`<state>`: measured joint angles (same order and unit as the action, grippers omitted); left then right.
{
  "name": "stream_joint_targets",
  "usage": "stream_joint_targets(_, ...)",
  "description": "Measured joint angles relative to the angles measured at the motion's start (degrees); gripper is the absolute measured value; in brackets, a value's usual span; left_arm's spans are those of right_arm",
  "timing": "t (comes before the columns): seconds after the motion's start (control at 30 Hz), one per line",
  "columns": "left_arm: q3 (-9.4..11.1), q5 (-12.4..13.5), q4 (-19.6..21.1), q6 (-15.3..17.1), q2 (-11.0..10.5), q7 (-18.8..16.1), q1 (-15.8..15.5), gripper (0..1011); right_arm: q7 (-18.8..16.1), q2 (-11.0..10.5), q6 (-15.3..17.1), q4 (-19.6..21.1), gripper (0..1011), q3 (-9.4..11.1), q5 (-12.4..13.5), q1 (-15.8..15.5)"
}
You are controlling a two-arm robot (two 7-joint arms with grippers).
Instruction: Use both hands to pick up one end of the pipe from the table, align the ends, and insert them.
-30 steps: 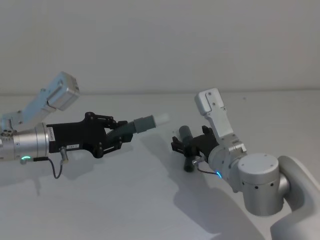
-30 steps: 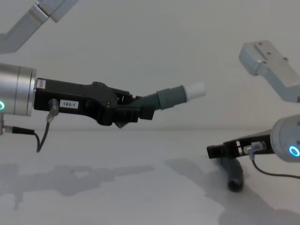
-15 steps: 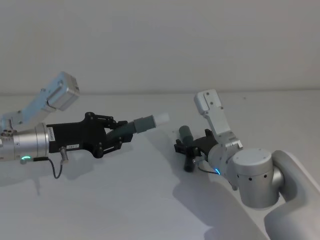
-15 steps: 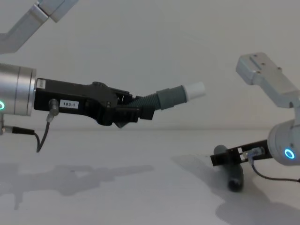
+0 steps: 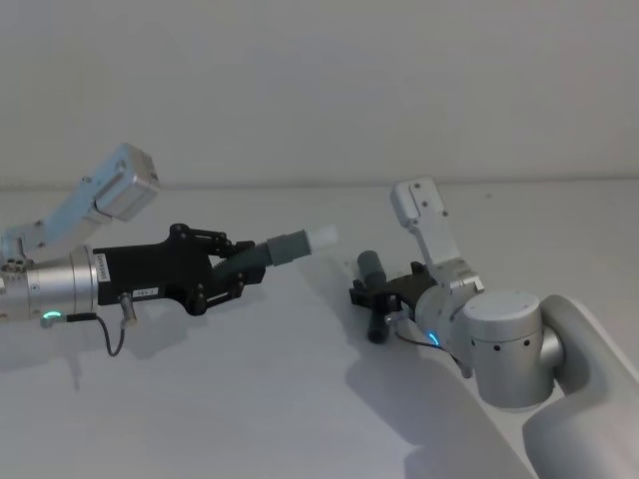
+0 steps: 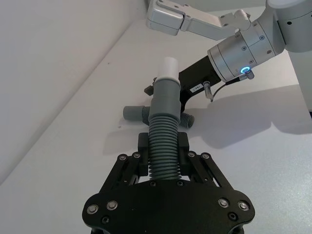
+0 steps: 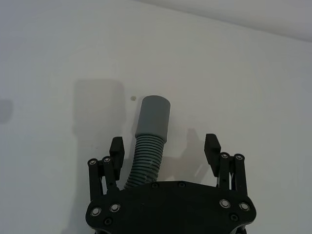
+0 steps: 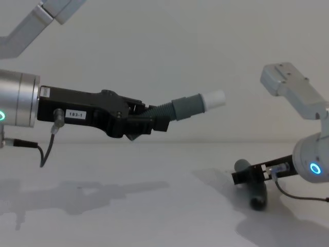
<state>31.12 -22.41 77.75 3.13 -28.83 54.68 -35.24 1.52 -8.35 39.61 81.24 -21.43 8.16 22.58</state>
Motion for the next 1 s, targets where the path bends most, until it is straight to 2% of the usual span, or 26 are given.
stream_joint_targets(1.0,0.0,0.0,0.0,0.0,0.0,0.0,0.0,306,-1.2,2.4,2.5,-1.1,1000,2.7,1.3,-0.2)
